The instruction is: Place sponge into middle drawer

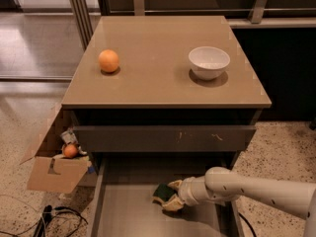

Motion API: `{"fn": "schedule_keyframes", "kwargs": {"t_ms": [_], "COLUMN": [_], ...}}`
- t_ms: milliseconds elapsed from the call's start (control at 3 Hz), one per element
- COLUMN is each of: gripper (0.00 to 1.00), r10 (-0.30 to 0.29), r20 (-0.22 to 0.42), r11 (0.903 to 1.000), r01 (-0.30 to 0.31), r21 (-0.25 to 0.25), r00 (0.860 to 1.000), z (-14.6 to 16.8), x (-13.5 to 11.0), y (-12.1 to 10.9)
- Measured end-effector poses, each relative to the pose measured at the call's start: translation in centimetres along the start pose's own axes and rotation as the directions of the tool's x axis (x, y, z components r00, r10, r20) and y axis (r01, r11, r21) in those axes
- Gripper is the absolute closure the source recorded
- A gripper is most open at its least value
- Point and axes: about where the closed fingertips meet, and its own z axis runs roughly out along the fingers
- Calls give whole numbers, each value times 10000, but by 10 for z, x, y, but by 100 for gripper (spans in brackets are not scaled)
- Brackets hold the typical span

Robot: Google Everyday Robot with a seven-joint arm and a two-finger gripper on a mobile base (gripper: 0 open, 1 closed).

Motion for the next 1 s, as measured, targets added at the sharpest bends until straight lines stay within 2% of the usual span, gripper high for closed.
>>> {"fn": "schedule_keyframes", "kwargs": {"t_ms": [333, 667, 1000], "gripper": [7, 0, 0], "r10": [0, 0, 0], "r20": [0, 0, 0], "r11": [10000, 10000, 10000], "r01": [0, 0, 0], "r21": [-1, -2, -2], "r00": [10000, 10000, 10000], "z": [0, 0, 0], "x": [0, 0, 0], "y": [0, 0, 0]}}
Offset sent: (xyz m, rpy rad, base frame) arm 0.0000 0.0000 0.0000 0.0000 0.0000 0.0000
